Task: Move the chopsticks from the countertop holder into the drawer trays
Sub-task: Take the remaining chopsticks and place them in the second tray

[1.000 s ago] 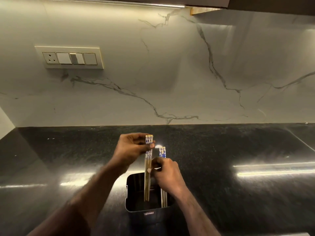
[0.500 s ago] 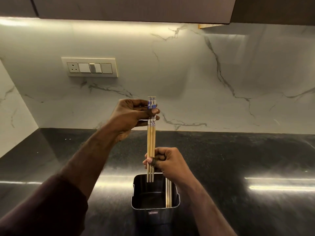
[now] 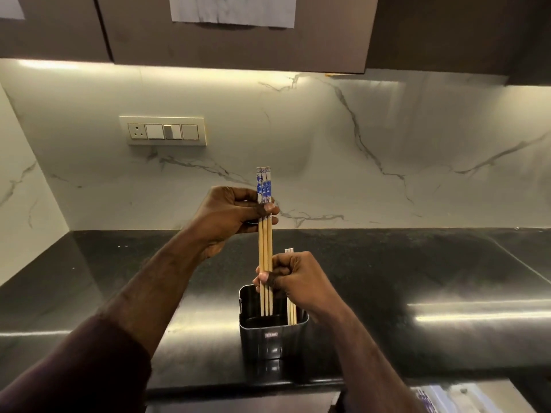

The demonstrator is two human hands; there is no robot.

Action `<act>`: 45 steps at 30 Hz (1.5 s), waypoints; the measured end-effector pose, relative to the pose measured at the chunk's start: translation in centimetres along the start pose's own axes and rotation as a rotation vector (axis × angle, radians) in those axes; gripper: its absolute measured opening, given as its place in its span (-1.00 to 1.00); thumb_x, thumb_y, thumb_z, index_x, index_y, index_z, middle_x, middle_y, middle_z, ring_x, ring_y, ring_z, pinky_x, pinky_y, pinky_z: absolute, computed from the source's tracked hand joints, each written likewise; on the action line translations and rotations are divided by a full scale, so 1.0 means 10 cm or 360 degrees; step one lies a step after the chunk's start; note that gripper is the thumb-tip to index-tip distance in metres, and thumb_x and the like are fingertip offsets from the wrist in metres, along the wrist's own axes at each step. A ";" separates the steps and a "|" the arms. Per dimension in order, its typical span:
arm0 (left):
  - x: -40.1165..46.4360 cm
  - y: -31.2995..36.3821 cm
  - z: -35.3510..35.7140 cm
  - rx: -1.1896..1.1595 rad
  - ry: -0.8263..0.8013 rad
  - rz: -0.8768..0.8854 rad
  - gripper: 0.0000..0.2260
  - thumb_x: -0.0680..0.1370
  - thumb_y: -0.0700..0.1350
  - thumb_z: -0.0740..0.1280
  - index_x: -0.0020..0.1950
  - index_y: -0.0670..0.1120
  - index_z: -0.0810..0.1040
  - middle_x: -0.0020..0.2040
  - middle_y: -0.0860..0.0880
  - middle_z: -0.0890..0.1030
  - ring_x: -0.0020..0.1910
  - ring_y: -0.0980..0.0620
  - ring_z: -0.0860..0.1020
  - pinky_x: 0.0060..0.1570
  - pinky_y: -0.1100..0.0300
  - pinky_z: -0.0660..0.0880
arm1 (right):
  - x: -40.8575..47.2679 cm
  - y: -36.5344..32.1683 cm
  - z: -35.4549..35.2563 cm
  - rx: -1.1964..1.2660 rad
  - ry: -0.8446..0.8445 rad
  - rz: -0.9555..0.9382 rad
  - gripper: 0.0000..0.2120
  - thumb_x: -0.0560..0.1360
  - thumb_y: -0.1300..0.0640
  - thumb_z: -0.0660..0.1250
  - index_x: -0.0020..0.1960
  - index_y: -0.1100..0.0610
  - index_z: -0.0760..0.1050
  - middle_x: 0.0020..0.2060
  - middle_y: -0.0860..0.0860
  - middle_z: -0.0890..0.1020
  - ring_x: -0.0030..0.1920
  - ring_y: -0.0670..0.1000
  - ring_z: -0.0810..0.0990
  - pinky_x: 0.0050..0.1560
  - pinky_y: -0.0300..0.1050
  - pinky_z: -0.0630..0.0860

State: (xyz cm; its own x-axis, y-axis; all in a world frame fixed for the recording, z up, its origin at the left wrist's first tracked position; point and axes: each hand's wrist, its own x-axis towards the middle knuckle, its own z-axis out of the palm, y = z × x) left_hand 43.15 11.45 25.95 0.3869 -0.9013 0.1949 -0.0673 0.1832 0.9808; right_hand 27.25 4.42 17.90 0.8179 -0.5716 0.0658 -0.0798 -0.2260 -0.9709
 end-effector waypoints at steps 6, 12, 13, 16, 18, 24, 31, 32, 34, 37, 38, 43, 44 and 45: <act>-0.55 0.03 0.10 -0.0057 -0.0089 0.0012 -0.79 0.31 -0.12 0.49 -0.08 -0.11 0.68 -0.08 -0.15 0.72 -0.08 -0.10 0.70 -0.15 0.20 0.62 | -0.64 -0.08 0.23 0.0061 0.0070 0.0097 -0.86 0.50 0.26 0.39 0.05 0.16 0.63 -0.10 0.07 0.74 -0.05 -0.02 0.72 0.07 0.00 0.63; -1.09 -0.09 0.51 -0.0133 -0.0264 -0.0135 -0.72 0.35 -0.14 0.47 0.03 -0.20 0.64 -0.06 -0.16 0.72 -0.07 -0.08 0.70 -0.15 0.20 0.62 | -1.47 0.06 0.33 0.0128 0.0238 0.0244 -0.87 0.50 0.29 0.39 0.04 0.22 0.64 -0.12 0.13 0.74 -0.06 0.08 0.73 0.06 0.03 0.64; -1.17 -0.11 0.63 -0.0156 -0.0288 -0.0160 -0.70 0.35 -0.14 0.47 0.04 -0.21 0.63 -0.06 -0.17 0.71 -0.07 -0.08 0.70 -0.15 0.20 0.62 | -1.62 0.08 0.29 0.0130 0.0269 0.0268 -0.87 0.50 0.28 0.40 0.04 0.21 0.64 -0.13 0.14 0.73 -0.06 0.08 0.73 0.04 0.03 0.64; -1.38 -0.15 0.99 -0.0235 -0.0347 -0.0199 -0.68 0.31 -0.14 0.48 0.02 -0.23 0.64 -0.08 -0.18 0.72 -0.08 -0.11 0.70 -0.16 0.19 0.63 | -2.04 0.14 0.12 0.0072 0.0361 0.0327 -0.90 0.50 0.26 0.41 0.00 0.17 0.65 -0.15 0.12 0.74 -0.09 0.07 0.73 -0.05 -0.04 0.66; -1.49 -0.17 1.24 -0.0248 -0.0394 -0.0223 -0.68 0.31 -0.13 0.47 0.02 -0.22 0.63 -0.08 -0.17 0.72 -0.07 -0.10 0.70 -0.12 0.15 0.64 | -2.32 0.17 -0.02 0.0026 0.0422 0.0358 -0.91 0.49 0.23 0.42 -0.02 0.17 0.65 -0.17 0.09 0.74 -0.12 0.04 0.74 -0.15 -0.17 0.64; -1.76 -0.22 2.11 -0.0217 -0.0458 -0.0227 -0.71 0.35 -0.12 0.46 0.04 -0.18 0.63 -0.08 -0.12 0.72 -0.08 -0.06 0.71 -0.12 0.17 0.64 | -3.06 0.26 -0.52 -0.0127 0.0574 0.0403 -0.91 0.49 0.23 0.42 -0.02 0.20 0.66 -0.17 0.10 0.74 -0.15 0.03 0.74 -0.13 -0.16 0.66; -2.04 -0.29 3.41 -0.0354 -0.0381 -0.0222 -0.70 0.34 -0.16 0.47 0.04 -0.21 0.63 -0.12 -0.15 0.72 -0.11 -0.09 0.71 -0.19 0.20 0.63 | -3.93 0.44 -1.43 -0.0134 0.0639 0.0516 -0.87 0.49 0.27 0.43 0.01 0.28 0.66 -0.14 0.16 0.73 -0.12 0.09 0.73 0.01 0.02 0.66; -2.06 -0.32 3.59 -0.0358 -0.0352 -0.0231 -0.73 0.36 -0.18 0.46 0.04 -0.21 0.63 -0.12 -0.15 0.72 -0.11 -0.09 0.71 -0.18 0.19 0.63 | -4.05 0.47 -1.58 -0.0179 0.0624 0.0526 -0.86 0.48 0.26 0.43 0.02 0.27 0.66 -0.12 0.15 0.73 -0.10 0.10 0.73 0.03 0.05 0.65; -2.10 -0.39 3.94 -0.0314 -0.0322 -0.0237 -0.79 0.41 -0.22 0.45 0.04 -0.18 0.64 -0.11 -0.14 0.72 -0.10 -0.09 0.71 -0.13 0.13 0.65 | -4.26 0.54 -1.86 -0.0231 0.0617 0.0553 -0.84 0.48 0.24 0.44 0.05 0.26 0.66 -0.08 0.15 0.73 -0.06 0.10 0.72 0.05 0.09 0.64; -2.11 -0.52 4.35 -0.0182 -0.0276 -0.0230 -0.84 0.44 -0.20 0.44 0.00 -0.11 0.65 -0.12 -0.11 0.73 -0.11 -0.06 0.71 -0.07 0.09 0.64 | -4.46 0.61 -2.18 -0.0218 0.0622 0.0609 -0.85 0.49 0.25 0.43 0.05 0.25 0.66 -0.07 0.15 0.73 -0.05 0.11 0.72 0.05 0.12 0.64; -2.09 -0.57 4.48 -0.0137 -0.0246 -0.0221 -0.86 0.44 -0.19 0.44 -0.01 -0.09 0.66 -0.13 -0.09 0.73 -0.12 -0.04 0.71 -0.07 0.09 0.64 | -4.51 0.65 -2.31 -0.0229 0.0608 0.0625 -0.85 0.50 0.24 0.42 0.05 0.25 0.66 -0.07 0.15 0.73 -0.05 0.11 0.72 0.05 0.12 0.64; -1.92 -0.85 4.88 -0.0056 -0.0135 -0.0255 -0.87 0.46 -0.20 0.42 0.00 -0.09 0.65 -0.18 -0.04 0.73 -0.16 0.02 0.71 -0.22 0.25 0.62 | -4.49 0.90 -2.69 -0.0311 0.0583 0.0728 -0.81 0.50 0.20 0.43 0.07 0.26 0.65 -0.06 0.17 0.72 -0.03 0.12 0.71 0.10 0.09 0.63; -1.87 -0.93 4.94 -0.0035 -0.0118 -0.0263 -0.86 0.46 -0.21 0.42 0.01 -0.10 0.65 -0.18 -0.03 0.73 -0.17 0.02 0.71 -0.24 0.27 0.61 | -4.45 0.99 -2.76 -0.0321 0.0581 0.0749 -0.81 0.50 0.20 0.43 0.07 0.26 0.65 -0.05 0.17 0.72 -0.02 0.13 0.71 0.11 0.10 0.62; -1.82 -1.01 4.99 -0.0015 -0.0108 -0.0271 -0.85 0.47 -0.21 0.42 0.03 -0.11 0.65 -0.18 -0.03 0.72 -0.17 0.03 0.71 -0.24 0.28 0.61 | -4.42 1.08 -2.81 -0.0335 0.0582 0.0773 -0.80 0.50 0.19 0.42 0.08 0.26 0.65 -0.04 0.18 0.71 0.00 0.14 0.70 0.12 0.11 0.61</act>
State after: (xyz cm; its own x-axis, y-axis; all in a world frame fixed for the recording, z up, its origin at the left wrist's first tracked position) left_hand -9.16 6.42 12.99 0.3289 -0.9440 0.0268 0.0027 0.0293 0.9996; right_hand -25.74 5.06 11.03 0.4162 -0.8714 -0.2596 -0.5327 -0.0023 -0.8463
